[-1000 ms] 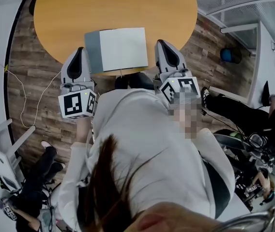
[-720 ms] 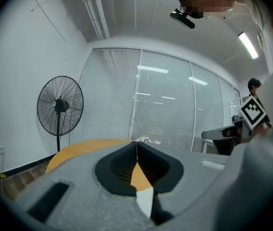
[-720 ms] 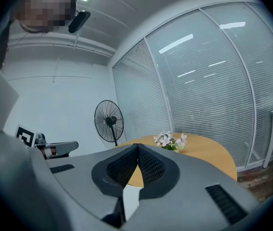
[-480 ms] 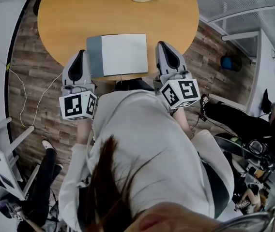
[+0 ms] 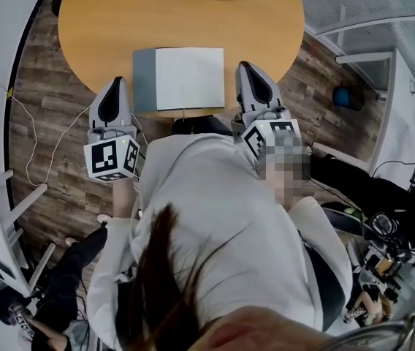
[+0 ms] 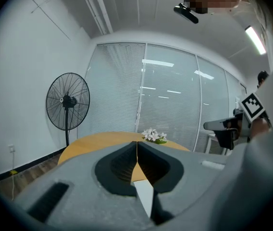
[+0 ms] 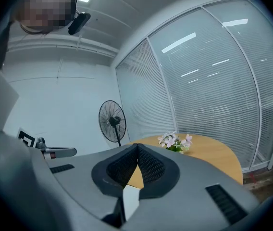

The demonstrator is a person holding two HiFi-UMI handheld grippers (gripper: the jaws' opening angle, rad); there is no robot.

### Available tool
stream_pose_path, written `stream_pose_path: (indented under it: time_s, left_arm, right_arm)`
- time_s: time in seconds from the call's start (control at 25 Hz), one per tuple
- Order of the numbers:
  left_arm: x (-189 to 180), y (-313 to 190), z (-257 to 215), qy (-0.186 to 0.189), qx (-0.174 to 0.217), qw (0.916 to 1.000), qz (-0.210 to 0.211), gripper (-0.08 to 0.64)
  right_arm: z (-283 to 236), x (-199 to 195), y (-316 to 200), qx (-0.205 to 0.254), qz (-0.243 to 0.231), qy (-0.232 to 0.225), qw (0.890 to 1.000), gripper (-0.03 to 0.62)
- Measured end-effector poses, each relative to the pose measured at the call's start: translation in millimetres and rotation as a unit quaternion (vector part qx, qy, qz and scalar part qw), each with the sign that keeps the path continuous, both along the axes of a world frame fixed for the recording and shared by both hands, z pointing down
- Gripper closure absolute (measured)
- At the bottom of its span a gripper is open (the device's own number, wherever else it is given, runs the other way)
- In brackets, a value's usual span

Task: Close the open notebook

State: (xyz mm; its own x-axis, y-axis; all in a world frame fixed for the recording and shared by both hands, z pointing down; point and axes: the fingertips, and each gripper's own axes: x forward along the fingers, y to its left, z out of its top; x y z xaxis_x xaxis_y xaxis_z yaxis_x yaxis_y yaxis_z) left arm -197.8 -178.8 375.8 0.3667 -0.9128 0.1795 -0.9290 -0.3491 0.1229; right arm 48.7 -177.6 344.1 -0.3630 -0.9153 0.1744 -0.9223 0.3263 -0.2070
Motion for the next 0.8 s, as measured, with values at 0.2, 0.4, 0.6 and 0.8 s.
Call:
stream_pose_path:
  time_s: [0.2,0.4,0.6,0.8]
  left_arm:
    - [-12.4,14.1,37.8,0.004,-0.063,0.998,0.002,0.536]
    - [-18.6,33.5,85.5,0.018,-0.127,0.9918,-0.005,0.448]
    - [-19.6,48.5,124.1,0.027,-0.177,0.9838,-0.007,0.44]
    - [-16.3,62.1,162.2,0.04,-0.232,0.9719,0.0,0.413]
  right_arm:
    - [4.1,-3.7,3.6,-0.008,-0.005,0.007,1.0,0.589]
    - [9.3,-11.4,2.7,-0.018,-0.017,0.018,1.0,0.589]
    - [11.5,-20.5,1.3,-0.027,-0.031,0.028,0.999,0.589]
    - [14.0,-28.5,1.0,-0.036,-0.047,0.04,0.997,0.589]
